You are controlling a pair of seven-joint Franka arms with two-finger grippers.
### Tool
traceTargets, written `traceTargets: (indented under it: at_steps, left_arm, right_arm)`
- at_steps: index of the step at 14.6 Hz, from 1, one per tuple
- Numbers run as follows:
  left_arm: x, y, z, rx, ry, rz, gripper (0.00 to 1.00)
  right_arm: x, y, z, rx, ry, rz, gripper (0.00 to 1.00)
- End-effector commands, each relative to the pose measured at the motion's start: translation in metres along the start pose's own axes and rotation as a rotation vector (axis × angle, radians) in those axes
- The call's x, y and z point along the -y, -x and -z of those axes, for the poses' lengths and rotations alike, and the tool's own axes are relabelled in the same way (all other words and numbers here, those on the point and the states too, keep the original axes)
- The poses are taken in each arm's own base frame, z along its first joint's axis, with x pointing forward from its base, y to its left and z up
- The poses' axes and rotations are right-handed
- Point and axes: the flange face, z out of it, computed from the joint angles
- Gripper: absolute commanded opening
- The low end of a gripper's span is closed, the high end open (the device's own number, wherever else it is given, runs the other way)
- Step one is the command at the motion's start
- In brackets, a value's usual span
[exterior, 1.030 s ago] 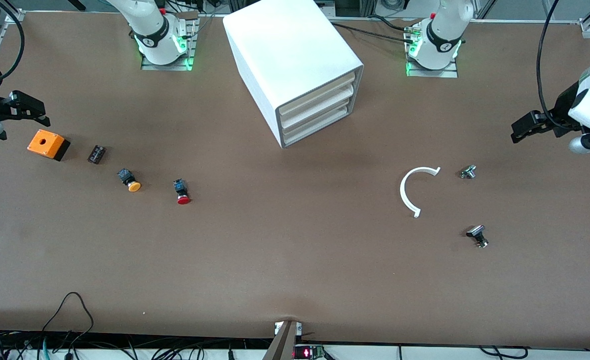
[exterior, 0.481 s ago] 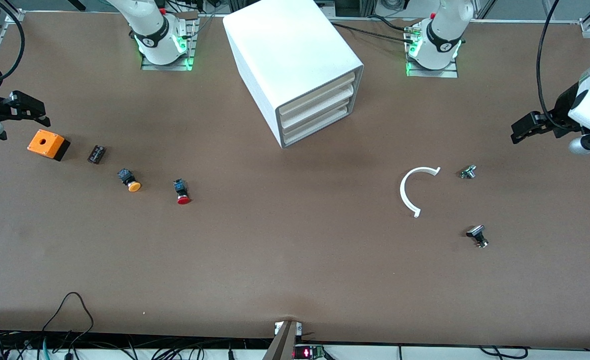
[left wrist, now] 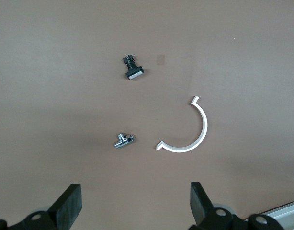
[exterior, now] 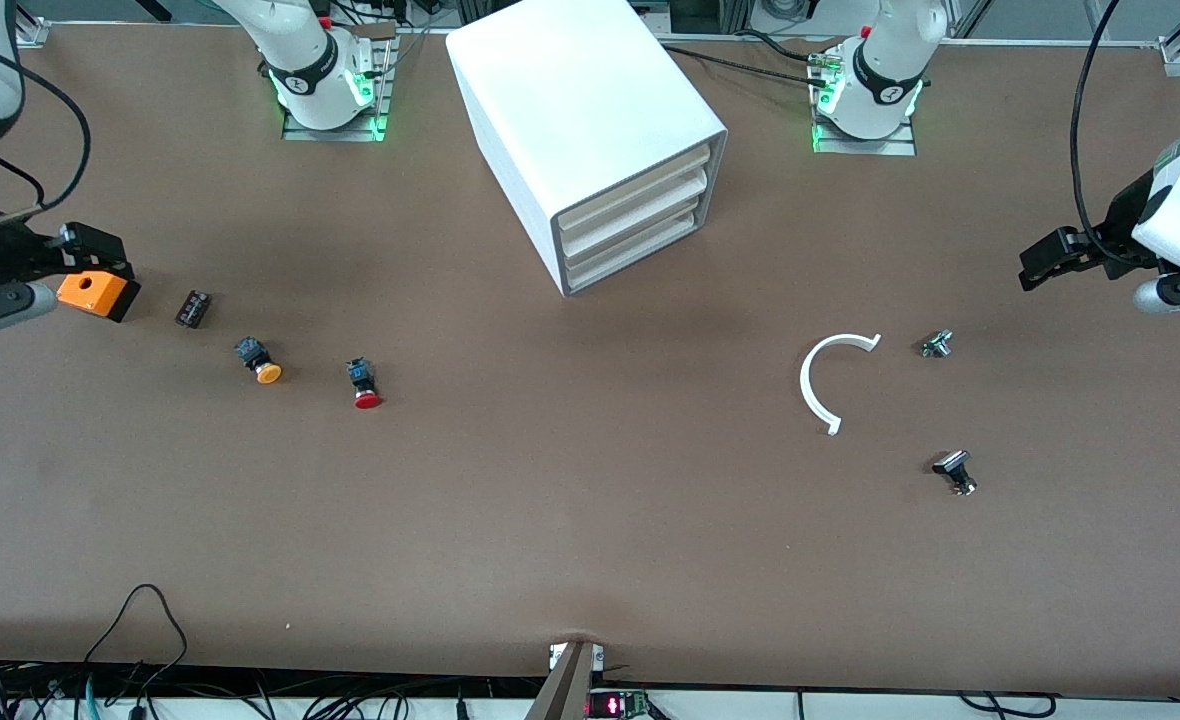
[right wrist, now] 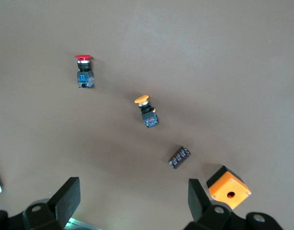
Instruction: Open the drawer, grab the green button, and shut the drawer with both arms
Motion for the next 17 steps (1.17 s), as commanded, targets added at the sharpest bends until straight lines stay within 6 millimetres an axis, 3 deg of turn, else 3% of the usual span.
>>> traceTargets:
  at_steps: [1, 3, 7, 8, 9, 12, 15, 17]
  left_arm:
    - [-0.01, -0.003, 0.001, 0.024, -0.014, -0.032, 1.0]
    - [-0.014, -0.01, -0.017, 0.063, 0.021, -0.043, 1.0]
    - [-0.046, -0.005, -0.021, 0.073, 0.017, -0.096, 1.0]
    - [-0.052, -0.013, -0.048, 0.12, 0.017, -0.098, 1.0]
    - [-0.051, -0.014, -0.05, 0.125, 0.025, -0.115, 1.0]
    - [-0.057, -0.008, -0.057, 0.154, 0.028, -0.151, 1.0]
    - [-0.063, -0.006, -0.1, 0.281, 0.057, -0.247, 1.0]
    - [-0.077, -0.01, -0.136, 0.361, 0.217, -0.297, 1.0]
  right_arm:
    - [-0.002, 0.002, 0.006, -0.025, -0.025, -0.011, 1.0]
    - [-0.001, -0.005, -0.005, -0.006, -0.025, -0.001, 1.0]
    - [0.007, -0.015, -0.022, 0.035, -0.044, 0.026, 1.0]
    - [0.002, -0.016, -0.027, 0.039, -0.051, 0.023, 1.0]
    - [0.004, -0.019, -0.029, 0.036, -0.053, 0.027, 1.0]
    - [0.023, -0.035, -0.036, 0.041, -0.026, 0.068, 1.0]
    - [0.026, -0.043, -0.05, 0.062, -0.029, 0.08, 1.0]
    - [0.06, -0.063, -0.047, 0.054, -0.015, 0.136, 1.0]
